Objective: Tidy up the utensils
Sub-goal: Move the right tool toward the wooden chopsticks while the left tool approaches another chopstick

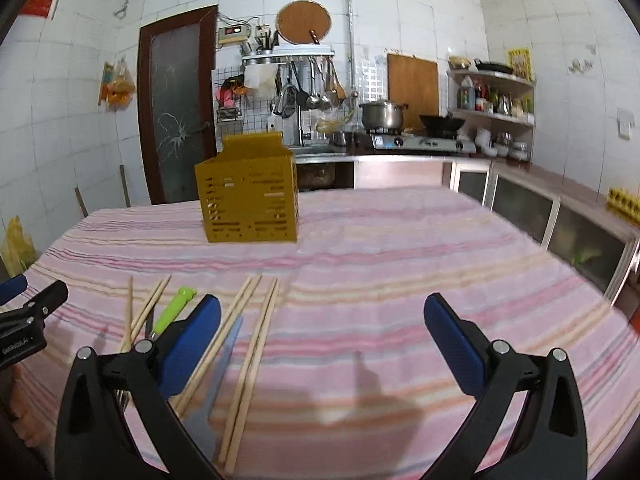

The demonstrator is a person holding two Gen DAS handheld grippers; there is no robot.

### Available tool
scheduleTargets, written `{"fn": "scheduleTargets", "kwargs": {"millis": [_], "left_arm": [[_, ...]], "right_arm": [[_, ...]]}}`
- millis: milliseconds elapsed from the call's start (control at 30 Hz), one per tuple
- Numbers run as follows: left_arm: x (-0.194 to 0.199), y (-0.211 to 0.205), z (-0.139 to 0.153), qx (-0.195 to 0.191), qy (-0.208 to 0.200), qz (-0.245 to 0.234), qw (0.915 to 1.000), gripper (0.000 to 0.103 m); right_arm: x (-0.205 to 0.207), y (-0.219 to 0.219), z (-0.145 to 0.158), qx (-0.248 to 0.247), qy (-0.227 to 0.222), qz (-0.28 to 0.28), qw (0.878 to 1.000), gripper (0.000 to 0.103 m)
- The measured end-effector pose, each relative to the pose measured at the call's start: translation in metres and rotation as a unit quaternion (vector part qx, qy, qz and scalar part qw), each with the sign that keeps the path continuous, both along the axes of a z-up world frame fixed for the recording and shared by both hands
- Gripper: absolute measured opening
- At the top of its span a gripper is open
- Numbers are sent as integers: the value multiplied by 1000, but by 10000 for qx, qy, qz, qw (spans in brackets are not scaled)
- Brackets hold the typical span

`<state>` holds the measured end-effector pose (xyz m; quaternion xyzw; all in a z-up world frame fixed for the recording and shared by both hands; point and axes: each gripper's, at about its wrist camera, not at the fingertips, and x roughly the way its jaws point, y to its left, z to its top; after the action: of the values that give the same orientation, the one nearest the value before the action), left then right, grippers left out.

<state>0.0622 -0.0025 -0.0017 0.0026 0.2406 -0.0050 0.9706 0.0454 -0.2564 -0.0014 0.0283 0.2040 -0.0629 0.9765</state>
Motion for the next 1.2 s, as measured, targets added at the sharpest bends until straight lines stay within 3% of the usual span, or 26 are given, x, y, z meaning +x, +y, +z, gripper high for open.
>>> {"fn": "scheduleTargets", "kwargs": {"millis": [167, 300, 433, 567, 733, 967, 1200], "left_arm": [[30, 2, 22, -149, 114, -92, 9998, 98], [51, 3, 40, -109, 103, -56, 9999, 98], [80, 7, 44, -306, 342, 24, 9989, 98], [102, 8, 39, -364, 571, 104, 9977, 98], [117, 8, 20, -174, 674, 342, 9970, 98], [134, 10, -13, -57, 1167, 431, 9922, 98], [139, 19, -26, -88, 1371, 652, 9884, 98]], "right_arm": [[30, 4, 18, -41, 90, 85, 9999, 99], [62, 7, 24, -35, 501, 221, 9985, 99], [85, 10, 28, -48, 689, 256, 9973, 99], [104, 11, 28, -153, 765, 204, 9967, 99], [120, 10, 3, -102, 1042, 168, 9944, 99], [126, 8, -28, -164, 1264, 33, 9918, 99], [128, 6, -35, -267, 1428, -161, 9893, 99]]}}
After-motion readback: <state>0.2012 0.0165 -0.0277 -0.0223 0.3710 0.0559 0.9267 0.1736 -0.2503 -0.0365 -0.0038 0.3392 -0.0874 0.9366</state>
